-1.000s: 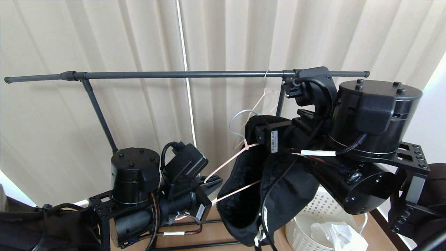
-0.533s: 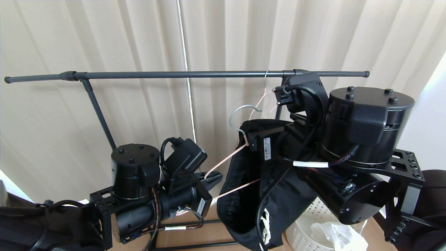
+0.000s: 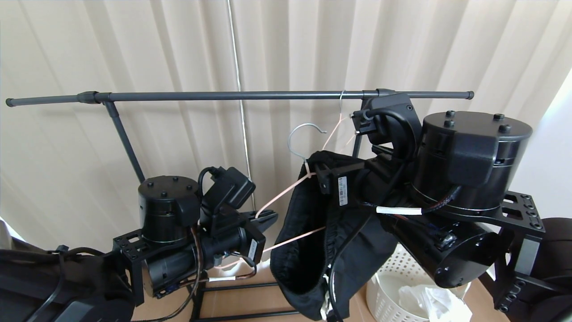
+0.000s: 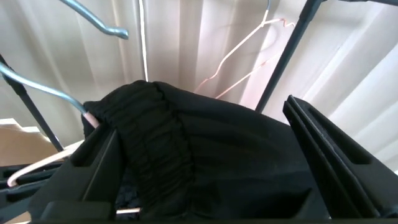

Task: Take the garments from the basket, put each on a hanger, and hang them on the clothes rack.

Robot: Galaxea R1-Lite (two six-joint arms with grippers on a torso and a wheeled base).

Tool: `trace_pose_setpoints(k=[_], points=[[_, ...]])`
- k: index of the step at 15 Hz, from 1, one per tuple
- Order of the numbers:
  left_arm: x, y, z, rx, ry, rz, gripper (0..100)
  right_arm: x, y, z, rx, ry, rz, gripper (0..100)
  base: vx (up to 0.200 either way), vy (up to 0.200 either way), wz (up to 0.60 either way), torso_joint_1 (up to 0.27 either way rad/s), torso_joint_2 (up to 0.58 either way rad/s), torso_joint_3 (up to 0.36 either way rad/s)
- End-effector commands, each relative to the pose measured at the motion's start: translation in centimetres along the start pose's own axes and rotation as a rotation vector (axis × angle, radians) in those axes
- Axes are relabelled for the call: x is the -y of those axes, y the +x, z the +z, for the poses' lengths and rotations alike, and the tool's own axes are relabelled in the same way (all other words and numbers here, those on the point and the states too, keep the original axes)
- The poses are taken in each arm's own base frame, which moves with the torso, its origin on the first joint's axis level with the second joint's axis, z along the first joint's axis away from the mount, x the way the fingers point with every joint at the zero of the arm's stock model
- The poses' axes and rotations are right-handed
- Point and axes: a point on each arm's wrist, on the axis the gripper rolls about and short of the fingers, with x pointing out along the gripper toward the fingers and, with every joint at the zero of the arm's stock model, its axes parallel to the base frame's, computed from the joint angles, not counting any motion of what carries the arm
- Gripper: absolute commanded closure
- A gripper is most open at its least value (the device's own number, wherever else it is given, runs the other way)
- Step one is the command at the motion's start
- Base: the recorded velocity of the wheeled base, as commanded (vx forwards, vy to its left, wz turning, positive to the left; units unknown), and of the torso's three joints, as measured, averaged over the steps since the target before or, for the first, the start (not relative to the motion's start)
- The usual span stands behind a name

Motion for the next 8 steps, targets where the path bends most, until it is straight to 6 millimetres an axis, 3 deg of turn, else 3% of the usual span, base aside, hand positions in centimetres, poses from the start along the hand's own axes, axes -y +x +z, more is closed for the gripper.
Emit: trace_pose_setpoints(k=[1, 8], points=[[-0.26, 0.08, -0.10, -0.002, -0.005, 0.008, 100, 0.05, -0.02, 0.14, 0.004, 0.002, -0.001, 0, 0.000, 0.000, 0.00, 0.000, 0.00, 0.000], [-0.87, 0.24, 0.12, 0.007, -0.008, 0.026, 100, 0.14, -0.11, 0.23, 0.006, 0.005, 0.000, 0, 0.000, 0.000, 0.00, 0.000, 0.00, 0.000]])
